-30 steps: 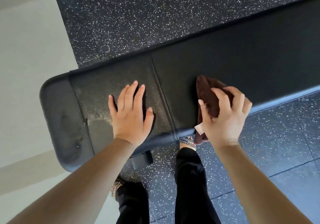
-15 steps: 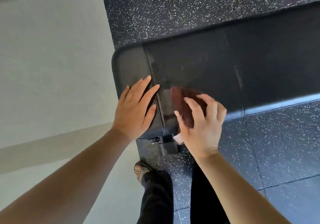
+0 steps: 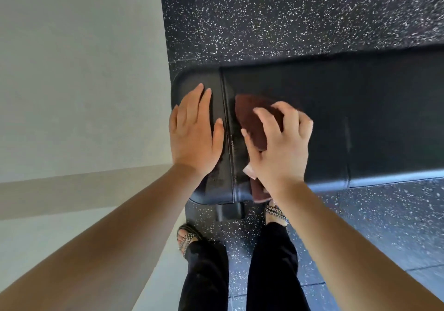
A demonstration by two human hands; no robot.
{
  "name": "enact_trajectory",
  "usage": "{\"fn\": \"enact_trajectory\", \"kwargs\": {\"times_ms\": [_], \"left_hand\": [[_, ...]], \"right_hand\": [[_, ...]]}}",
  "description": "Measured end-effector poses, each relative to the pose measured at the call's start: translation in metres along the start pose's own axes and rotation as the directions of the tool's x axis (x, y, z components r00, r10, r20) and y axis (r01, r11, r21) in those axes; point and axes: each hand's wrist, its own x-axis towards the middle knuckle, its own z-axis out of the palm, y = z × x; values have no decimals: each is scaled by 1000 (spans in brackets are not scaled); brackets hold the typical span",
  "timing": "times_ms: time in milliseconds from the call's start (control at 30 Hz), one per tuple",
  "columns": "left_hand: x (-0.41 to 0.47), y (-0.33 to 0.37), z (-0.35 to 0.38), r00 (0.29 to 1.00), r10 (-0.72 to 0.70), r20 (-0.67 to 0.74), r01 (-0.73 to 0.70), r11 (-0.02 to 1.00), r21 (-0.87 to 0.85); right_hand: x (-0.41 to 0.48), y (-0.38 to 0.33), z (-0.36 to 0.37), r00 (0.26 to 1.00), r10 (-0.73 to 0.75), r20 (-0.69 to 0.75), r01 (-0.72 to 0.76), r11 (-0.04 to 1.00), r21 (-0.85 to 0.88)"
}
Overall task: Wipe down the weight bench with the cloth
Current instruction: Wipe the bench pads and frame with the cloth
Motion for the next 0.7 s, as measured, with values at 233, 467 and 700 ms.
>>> {"fn": "enact_trajectory", "kwargs": {"times_ms": [233, 467, 700], "left_hand": [[3, -1, -2, 1000, 7, -20, -7, 1000, 14], [4, 1, 1, 999, -19, -40, 21, 999, 36], [4, 1, -2, 999, -21, -47, 22, 1000, 13]], "right_hand": [[15, 8, -1, 995, -80, 60, 79, 997, 15], [81, 2, 20, 991, -116, 63, 112, 992, 63], [116, -7, 26, 980, -182, 80, 177, 982, 67]]}}
